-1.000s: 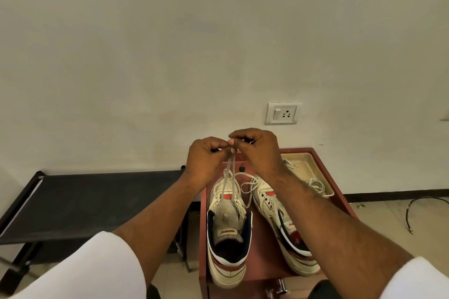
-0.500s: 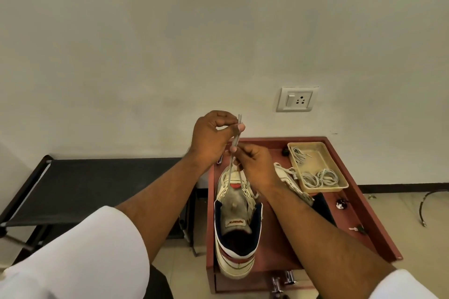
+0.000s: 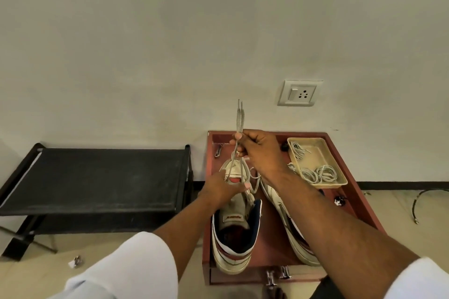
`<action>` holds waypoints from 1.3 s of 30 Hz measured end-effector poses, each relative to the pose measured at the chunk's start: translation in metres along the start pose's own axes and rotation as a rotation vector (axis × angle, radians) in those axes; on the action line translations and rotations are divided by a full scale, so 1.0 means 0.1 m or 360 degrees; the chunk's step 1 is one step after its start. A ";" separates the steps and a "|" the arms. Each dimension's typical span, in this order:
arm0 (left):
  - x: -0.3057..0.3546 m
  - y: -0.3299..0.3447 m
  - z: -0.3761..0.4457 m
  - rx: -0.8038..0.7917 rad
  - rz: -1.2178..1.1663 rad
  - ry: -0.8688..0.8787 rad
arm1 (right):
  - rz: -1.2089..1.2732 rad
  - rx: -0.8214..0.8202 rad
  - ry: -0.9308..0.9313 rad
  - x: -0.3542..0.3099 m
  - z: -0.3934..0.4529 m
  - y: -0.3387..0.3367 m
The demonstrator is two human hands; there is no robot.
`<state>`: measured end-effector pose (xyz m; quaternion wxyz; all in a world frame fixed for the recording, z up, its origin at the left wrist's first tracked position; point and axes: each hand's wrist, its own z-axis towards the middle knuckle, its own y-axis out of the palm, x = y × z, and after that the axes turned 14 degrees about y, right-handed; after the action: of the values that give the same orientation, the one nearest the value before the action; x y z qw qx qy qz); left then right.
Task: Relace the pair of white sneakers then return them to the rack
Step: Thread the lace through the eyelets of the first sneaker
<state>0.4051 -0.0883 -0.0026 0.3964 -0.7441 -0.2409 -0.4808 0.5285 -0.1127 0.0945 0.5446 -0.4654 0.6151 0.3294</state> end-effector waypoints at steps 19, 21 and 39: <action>-0.02 0.38 0.19 0.0385 0.0814 -0.0025 | 0.0087 0.0173 0.0109 -0.31 0.18 0.00; -0.03 0.37 0.20 0.0345 0.0836 -0.0048 | 0.0298 0.0249 0.0051 -0.54 0.22 -0.06; 0.34 0.09 0.19 0.0608 0.0174 0.0614 | 0.0471 0.0024 0.0020 -0.73 0.19 -0.18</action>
<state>0.4362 -0.0783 0.0211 0.5934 -0.5624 -0.2069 -0.5374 0.5504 -0.0858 0.1641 0.4896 -0.3675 0.6828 0.3987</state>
